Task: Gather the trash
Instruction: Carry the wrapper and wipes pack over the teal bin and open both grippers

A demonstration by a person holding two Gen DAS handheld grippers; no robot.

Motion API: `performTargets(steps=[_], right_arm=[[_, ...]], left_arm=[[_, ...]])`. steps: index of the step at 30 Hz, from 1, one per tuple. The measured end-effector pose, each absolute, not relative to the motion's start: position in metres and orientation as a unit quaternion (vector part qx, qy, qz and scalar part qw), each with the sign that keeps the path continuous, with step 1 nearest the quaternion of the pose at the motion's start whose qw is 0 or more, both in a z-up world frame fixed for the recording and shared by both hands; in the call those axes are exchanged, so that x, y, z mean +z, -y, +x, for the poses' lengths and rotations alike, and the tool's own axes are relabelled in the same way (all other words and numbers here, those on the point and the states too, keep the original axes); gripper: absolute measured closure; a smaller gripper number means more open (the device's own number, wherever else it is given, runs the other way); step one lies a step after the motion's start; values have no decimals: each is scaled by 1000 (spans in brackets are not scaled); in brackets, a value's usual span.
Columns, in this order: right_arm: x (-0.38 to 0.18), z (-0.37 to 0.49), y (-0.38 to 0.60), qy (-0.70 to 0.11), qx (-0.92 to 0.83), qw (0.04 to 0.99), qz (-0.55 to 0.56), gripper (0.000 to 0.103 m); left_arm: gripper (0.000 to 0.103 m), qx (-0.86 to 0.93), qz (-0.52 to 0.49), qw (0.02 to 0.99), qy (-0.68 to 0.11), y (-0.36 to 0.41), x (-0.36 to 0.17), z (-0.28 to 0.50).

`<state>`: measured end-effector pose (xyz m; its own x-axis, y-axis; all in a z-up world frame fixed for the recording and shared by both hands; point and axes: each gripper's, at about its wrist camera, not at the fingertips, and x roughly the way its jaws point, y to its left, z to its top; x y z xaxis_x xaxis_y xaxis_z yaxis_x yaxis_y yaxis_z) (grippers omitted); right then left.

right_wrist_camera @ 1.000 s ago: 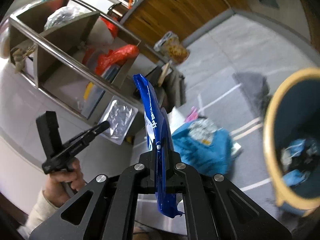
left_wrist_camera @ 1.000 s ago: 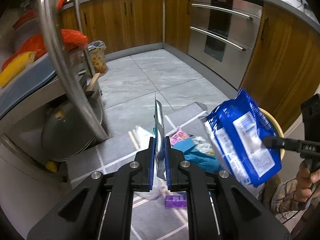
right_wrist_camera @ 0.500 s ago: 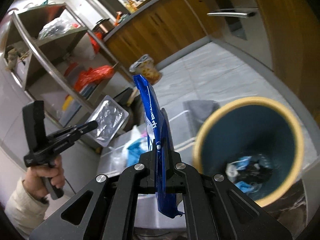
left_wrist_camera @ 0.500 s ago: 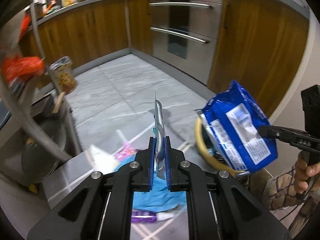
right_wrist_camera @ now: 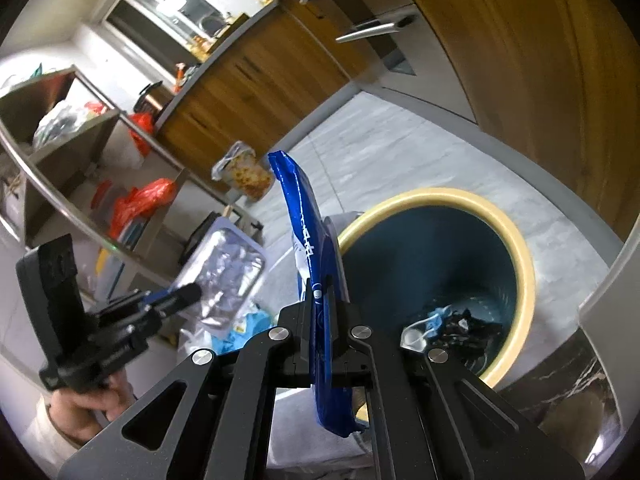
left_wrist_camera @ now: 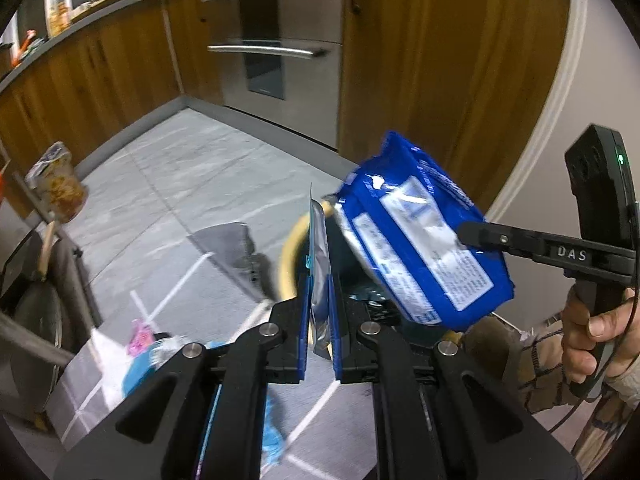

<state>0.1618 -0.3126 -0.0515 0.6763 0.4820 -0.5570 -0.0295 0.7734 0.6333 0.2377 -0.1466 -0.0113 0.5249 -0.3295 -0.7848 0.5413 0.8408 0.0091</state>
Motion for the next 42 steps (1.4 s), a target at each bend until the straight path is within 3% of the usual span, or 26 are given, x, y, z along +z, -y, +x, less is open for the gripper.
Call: performTargets(steps=[27, 31, 35, 39, 42], right_arm=[[-99, 185, 323, -421, 81, 854, 294, 99], [-107, 187, 321, -437, 73, 850, 285, 95], [-108, 187, 324, -439, 72, 847, 290, 94], [-102, 184, 324, -432, 75, 851, 290, 78], [-96, 182, 324, -426, 80, 853, 292, 74]], left_arm=[[94, -254, 157, 829, -473, 209, -88, 262], [92, -244, 154, 826, -485, 206, -94, 266], [76, -240, 143, 829, -485, 200, -88, 266], [67, -235, 133, 836, -478, 192, -78, 265], [59, -232, 121, 843, -470, 182, -68, 264]])
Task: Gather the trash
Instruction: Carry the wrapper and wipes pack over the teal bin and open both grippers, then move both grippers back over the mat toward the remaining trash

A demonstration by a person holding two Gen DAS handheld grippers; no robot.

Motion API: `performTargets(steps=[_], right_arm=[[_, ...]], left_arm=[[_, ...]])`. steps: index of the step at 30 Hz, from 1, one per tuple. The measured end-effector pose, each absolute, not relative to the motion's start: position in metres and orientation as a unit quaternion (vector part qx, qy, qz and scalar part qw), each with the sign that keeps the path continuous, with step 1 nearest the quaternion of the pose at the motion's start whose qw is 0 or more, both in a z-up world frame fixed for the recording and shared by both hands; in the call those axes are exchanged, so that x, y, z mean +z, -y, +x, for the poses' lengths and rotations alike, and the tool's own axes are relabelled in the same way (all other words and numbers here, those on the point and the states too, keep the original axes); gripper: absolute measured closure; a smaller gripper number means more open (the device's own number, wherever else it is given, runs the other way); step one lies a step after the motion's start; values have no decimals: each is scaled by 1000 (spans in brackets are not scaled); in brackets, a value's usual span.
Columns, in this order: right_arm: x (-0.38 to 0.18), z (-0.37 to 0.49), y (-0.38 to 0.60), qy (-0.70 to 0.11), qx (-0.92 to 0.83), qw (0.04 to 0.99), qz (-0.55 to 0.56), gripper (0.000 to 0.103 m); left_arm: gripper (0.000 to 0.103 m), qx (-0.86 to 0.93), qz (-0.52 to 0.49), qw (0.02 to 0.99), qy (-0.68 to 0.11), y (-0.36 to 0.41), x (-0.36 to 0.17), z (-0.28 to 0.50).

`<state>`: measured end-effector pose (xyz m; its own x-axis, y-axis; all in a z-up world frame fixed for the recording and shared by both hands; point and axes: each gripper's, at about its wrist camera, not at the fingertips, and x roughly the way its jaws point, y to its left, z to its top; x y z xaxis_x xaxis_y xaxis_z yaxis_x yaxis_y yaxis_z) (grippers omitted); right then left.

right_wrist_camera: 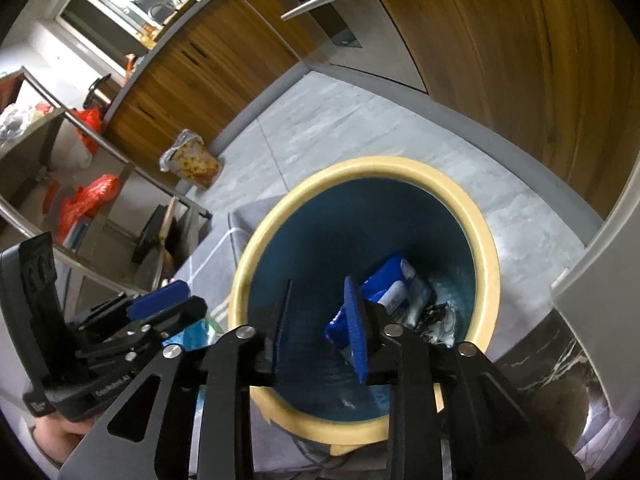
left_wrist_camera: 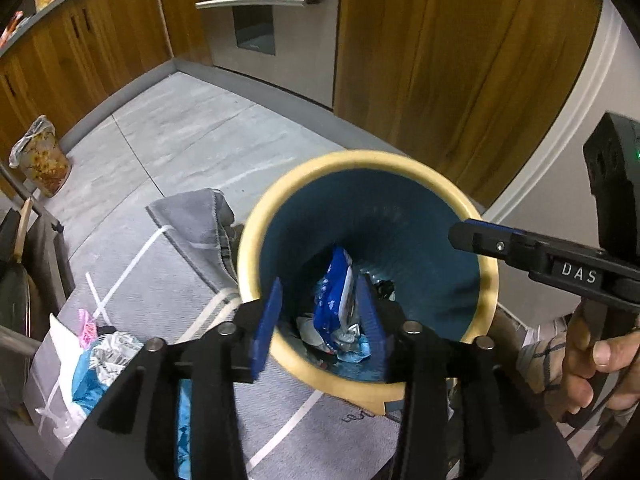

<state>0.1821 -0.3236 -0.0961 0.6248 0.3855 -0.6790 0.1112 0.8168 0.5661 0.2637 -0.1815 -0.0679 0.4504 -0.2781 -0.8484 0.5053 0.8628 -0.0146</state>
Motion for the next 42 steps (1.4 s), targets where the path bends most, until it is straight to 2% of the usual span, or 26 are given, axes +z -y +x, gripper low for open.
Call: performTargets(steps=[4, 11, 16, 22, 42], right_arm=[[-90, 180, 323, -422, 88, 854, 292, 72], [-71, 177, 314, -411, 100, 863, 277, 51], [-56, 173, 301, -402, 111, 873, 253, 38], [-44, 170, 280, -399, 130, 880, 224, 28], [-33, 163, 200, -408, 201, 879, 145, 25]], left_arm=[[50, -225, 108, 852, -460, 166, -54, 260], [29, -201, 96, 870, -440, 135, -35, 253], [26, -178, 82, 881, -430, 104, -21, 246], [22, -147, 65, 892, -423, 63, -10, 235], [21, -22, -6, 906, -423, -100, -6, 186]])
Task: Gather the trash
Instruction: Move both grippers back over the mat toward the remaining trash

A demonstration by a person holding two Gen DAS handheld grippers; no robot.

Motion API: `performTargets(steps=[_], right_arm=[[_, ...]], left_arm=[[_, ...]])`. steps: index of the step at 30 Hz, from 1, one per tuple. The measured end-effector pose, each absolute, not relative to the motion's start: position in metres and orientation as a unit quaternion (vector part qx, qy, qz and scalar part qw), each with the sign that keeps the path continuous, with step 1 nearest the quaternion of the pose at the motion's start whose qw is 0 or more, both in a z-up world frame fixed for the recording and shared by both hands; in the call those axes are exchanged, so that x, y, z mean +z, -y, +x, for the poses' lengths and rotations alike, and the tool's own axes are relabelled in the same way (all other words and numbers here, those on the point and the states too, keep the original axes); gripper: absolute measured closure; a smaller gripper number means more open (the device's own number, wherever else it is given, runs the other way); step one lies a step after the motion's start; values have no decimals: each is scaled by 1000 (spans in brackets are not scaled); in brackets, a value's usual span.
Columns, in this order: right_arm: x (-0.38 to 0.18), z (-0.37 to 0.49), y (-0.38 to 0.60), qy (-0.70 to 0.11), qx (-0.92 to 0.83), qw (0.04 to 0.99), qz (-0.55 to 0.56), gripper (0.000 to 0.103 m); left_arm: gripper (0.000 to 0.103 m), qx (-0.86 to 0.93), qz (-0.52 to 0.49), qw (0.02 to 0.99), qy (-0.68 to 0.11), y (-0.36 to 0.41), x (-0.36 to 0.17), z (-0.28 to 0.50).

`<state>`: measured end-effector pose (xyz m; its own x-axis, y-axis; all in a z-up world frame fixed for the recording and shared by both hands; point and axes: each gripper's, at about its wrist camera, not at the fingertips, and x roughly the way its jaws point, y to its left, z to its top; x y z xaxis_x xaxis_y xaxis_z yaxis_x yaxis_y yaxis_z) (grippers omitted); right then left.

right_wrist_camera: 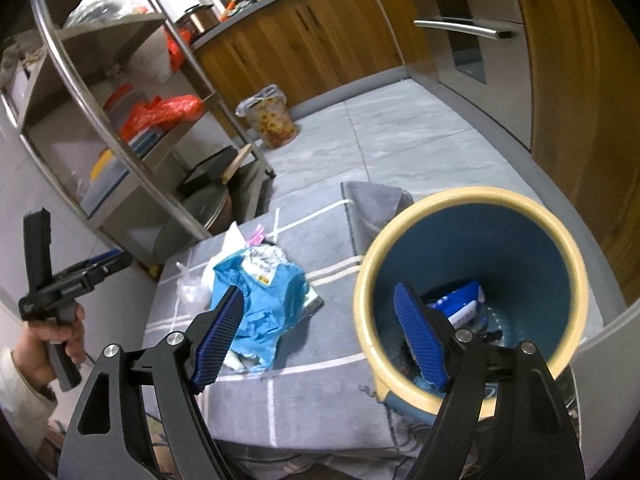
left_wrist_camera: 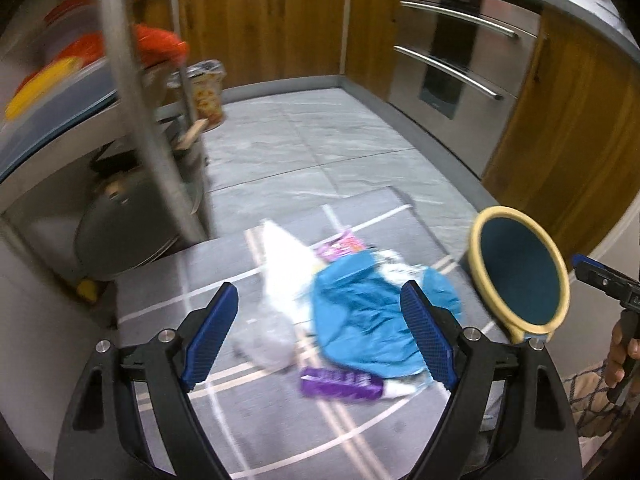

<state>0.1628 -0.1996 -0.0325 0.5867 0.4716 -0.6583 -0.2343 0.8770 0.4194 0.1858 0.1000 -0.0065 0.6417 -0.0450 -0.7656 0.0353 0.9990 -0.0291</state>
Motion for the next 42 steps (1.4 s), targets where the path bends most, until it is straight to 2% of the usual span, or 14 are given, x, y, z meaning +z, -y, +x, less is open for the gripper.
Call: performTargets(steps=[11, 27, 28, 30, 31, 33, 36, 42], right_arm=[[-55, 175, 140, -443, 228, 860, 111, 21], [-90, 198, 82, -479, 233, 844, 66, 20], [-90, 198, 80, -478, 234, 844, 64, 20], [-89, 196, 77, -476, 240, 844, 60, 20], [-89, 196, 76, -476, 241, 844, 58, 20], [-89, 195, 78, -476, 241, 844, 57, 20], [-90, 195, 84, -478, 238, 843, 64, 20], [-91, 195, 85, -479, 236, 843, 64, 20]], left_arm=[[21, 20, -49, 868, -493, -153, -67, 192], [22, 43, -14, 834, -549, -144, -129, 248], [25, 43, -12, 831, -554, -144, -133, 249], [45, 33, -16, 824, -565, -142, -140, 252], [50, 31, -16, 823, -567, -141, -140, 252], [73, 28, -10, 824, -566, -138, -138, 251], [93, 27, -6, 828, -560, -136, -129, 247], [97, 15, 0, 841, -541, -137, -107, 230]])
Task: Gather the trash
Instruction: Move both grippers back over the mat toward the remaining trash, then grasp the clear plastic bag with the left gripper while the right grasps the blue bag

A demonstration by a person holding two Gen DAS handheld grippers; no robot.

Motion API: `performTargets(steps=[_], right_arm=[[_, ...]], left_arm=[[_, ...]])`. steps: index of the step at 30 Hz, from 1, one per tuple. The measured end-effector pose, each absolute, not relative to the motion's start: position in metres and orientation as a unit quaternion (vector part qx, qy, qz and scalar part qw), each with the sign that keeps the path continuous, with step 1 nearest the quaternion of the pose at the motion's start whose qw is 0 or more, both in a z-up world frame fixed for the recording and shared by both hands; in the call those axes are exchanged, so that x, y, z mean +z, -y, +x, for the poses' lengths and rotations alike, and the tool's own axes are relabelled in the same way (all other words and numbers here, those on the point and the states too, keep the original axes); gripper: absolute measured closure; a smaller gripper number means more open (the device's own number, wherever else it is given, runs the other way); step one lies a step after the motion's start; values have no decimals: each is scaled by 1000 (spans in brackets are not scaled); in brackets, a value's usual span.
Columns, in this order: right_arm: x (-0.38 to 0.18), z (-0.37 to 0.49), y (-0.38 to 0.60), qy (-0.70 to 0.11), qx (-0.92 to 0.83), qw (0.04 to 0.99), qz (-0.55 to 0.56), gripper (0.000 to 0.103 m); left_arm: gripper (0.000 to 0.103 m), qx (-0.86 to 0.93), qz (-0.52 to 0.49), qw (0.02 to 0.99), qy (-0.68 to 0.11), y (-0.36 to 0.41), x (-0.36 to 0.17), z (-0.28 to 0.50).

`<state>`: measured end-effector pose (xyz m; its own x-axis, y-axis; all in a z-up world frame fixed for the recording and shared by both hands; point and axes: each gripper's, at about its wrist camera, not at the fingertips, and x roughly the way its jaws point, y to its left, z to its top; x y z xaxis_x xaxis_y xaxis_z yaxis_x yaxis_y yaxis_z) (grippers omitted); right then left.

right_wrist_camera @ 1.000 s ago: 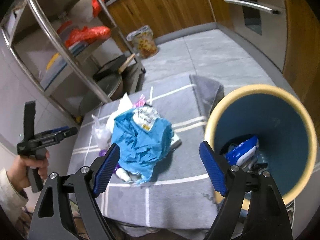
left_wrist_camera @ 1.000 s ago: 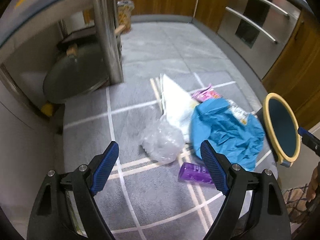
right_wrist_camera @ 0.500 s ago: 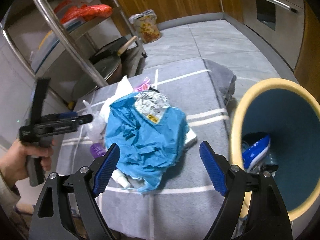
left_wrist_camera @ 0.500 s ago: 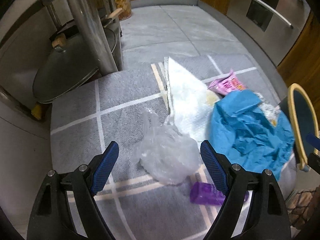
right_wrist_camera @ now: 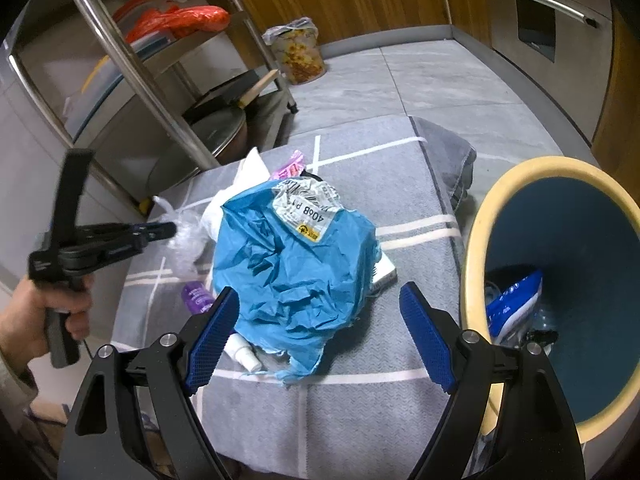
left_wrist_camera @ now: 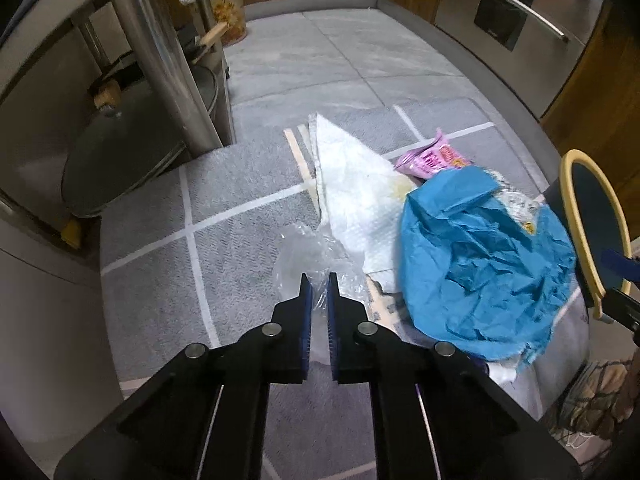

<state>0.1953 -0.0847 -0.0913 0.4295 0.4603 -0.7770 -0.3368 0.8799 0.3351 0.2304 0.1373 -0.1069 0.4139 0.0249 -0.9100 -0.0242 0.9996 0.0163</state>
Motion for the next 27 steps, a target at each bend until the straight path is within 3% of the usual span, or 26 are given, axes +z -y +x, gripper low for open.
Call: performTargets(steps=[13, 21, 27], right_arm=[[-102, 199, 76, -484, 233, 842, 52, 20], [-124, 201, 79, -511, 218, 828, 75, 20], [-127, 201, 74, -516, 215, 826, 74, 45]], left_arm=[[97, 34, -11, 901, -433, -158, 1, 182], [97, 13, -46, 916, -398, -158, 33, 166], [97, -2, -52, 916, -397, -152, 34, 168]])
